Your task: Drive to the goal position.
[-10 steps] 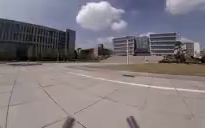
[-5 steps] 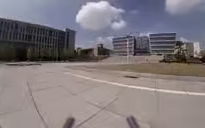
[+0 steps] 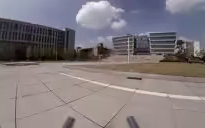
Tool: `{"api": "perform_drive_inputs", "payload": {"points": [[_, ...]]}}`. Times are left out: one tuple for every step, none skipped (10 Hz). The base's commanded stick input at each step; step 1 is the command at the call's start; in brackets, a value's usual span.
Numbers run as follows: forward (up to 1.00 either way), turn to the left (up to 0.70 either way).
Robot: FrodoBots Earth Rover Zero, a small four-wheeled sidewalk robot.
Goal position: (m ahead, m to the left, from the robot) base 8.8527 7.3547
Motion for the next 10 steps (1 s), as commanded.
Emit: {"api": "perform_drive_inputs", "payload": {"points": [[0.70,0.40],[0.70,0.40],[0.70,0.40],[0.70,0.40],[0.70,0.40],[0.70,0.40],[0.70,0.40],[0.70,0.40],[0.70,0.40],[0.70,0.40]]}}
